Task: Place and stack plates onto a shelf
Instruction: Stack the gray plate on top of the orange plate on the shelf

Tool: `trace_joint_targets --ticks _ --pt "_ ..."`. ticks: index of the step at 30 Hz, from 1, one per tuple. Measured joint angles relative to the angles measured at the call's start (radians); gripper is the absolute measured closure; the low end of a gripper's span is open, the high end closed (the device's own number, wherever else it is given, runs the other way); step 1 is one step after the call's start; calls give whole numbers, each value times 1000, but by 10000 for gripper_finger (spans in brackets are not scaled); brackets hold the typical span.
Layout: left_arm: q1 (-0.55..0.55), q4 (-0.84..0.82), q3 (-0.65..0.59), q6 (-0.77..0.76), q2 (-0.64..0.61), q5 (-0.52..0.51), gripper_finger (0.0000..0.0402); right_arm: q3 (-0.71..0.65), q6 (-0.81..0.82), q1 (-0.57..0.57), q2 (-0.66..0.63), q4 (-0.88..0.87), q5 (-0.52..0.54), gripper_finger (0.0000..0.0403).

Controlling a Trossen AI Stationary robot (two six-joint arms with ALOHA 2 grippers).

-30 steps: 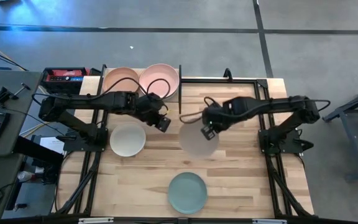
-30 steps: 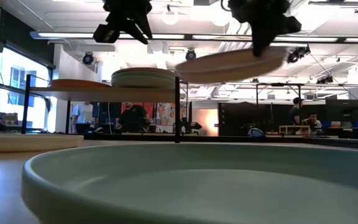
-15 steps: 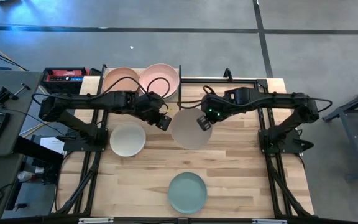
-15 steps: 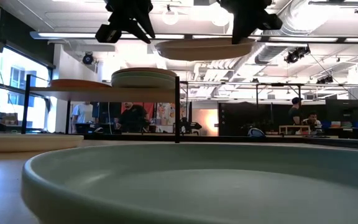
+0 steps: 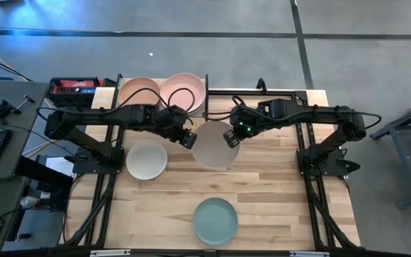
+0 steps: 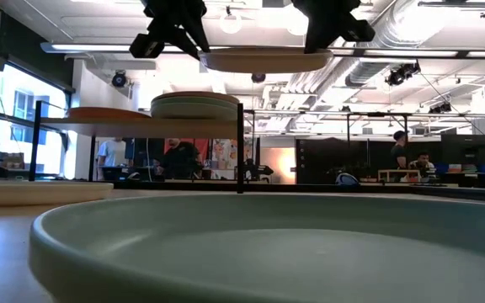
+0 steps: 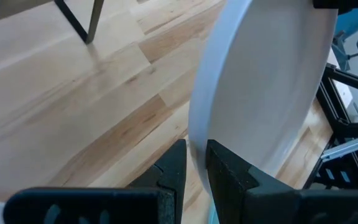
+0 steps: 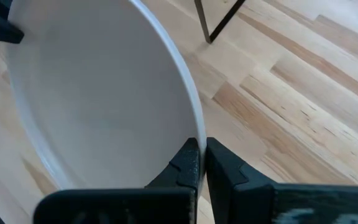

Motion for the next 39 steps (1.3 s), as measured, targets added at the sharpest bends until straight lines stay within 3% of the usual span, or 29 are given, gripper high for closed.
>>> trace_joint_targets --ticks 9,17,25,34,39 --pt "1 -1 0 27 0 -9 355 0 -14 0 0 49 -22 403" --pt "2 -15 -1 60 0 -22 395 0 -10 1 0 51 -41 403" --pt "2 -19 -1 86 0 -19 395 0 -23 1 0 55 -57 399" --pt "1 -16 -1 143 0 -18 396 0 -2 1 1 137 -54 309" --pt "30 -131 0 188 0 -22 397 0 -7 -20 -10 143 -54 264"
